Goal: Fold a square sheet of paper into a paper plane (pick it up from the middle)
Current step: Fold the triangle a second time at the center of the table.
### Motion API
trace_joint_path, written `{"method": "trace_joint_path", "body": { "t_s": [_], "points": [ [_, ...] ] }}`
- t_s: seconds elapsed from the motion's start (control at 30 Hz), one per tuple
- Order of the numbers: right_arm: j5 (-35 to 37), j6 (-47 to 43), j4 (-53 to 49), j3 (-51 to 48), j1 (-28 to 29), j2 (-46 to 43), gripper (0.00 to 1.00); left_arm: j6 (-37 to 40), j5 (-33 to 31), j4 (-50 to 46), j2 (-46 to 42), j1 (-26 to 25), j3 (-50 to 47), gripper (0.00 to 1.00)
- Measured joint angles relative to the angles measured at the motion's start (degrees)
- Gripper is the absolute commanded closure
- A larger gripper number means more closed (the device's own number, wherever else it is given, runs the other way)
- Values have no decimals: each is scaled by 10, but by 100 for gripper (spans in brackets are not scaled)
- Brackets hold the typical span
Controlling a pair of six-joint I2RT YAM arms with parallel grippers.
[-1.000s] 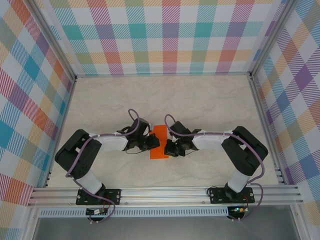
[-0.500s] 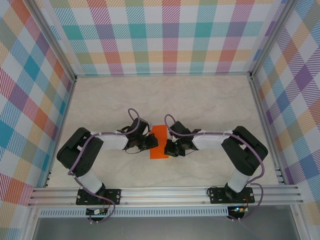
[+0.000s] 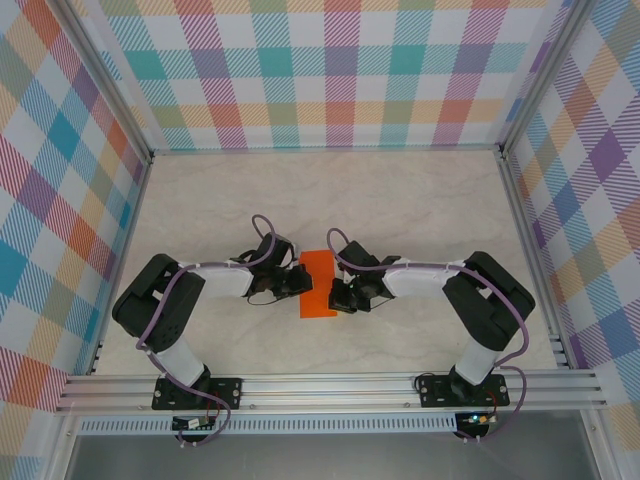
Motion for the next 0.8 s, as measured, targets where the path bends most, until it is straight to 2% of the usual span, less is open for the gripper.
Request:
{"method": "trace_joint_path", "body": {
  "t_s": [0.23,0.4,0.8],
  "points": [
    [-5,-22,-18,48,4,2,92,-1,7,2,2,3,0,95],
    [-12,-28,-7,86,5,38,93,-2,8,2,2,3,0,95],
    [-11,-27,2,93,6,76,93,-3,10,3,3,3,0,95]
  ]
}}
